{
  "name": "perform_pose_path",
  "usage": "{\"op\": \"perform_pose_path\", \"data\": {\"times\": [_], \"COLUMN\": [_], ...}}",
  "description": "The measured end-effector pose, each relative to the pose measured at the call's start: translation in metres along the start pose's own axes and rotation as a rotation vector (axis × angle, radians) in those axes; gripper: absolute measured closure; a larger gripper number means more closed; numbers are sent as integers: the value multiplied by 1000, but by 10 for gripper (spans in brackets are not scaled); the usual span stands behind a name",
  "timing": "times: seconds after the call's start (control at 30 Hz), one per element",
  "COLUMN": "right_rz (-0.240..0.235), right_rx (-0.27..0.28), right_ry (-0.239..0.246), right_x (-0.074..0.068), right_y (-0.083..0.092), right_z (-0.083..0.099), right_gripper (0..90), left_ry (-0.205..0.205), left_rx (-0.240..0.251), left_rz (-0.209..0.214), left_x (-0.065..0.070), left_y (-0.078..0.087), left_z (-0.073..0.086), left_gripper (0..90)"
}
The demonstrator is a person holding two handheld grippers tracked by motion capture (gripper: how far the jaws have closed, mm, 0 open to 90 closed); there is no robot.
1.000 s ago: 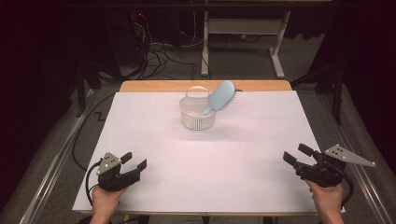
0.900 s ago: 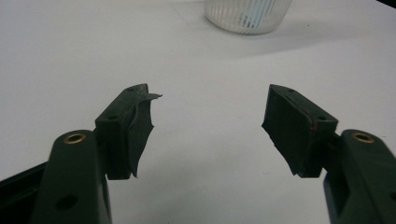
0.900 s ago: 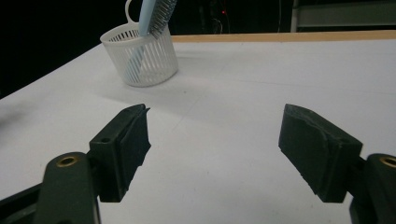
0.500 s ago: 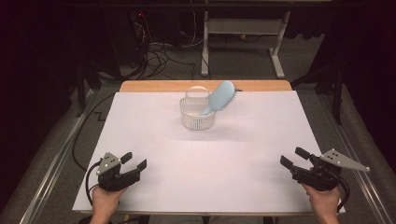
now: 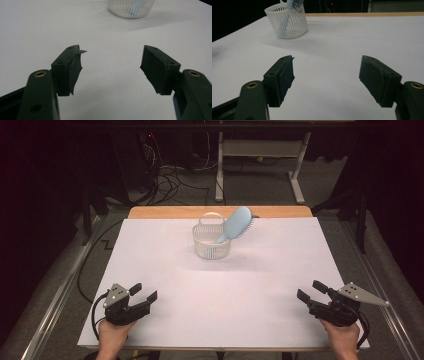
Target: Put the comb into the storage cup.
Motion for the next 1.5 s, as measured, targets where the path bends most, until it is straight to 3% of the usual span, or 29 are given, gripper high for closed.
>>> {"op": "perform_pose_path", "data": {"times": [0.77,1.5], "right_rz": [14,-5], "right_rx": [-7,-13], "right_ry": [-15,-59], "right_x": [3,7], "right_y": [-2,2], "right_z": [19,31], "right_gripper": [271,240], "left_ry": [0,8], "left_rx": [-1,1], "left_rz": [-1,6], "left_x": [0,0], "left_y": [0,0], "left_z": [0,0], "left_gripper": [332,333]}}
Point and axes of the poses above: each handheld gripper's, and its own axes: y roughly backward along the jaws, z roughly out of its underside, x roughly to its right, the point moved 8 cm from there along -y, roughly forward along the jaws, and after that the axes turned 9 degrees about -z, right-handed, at the moved point
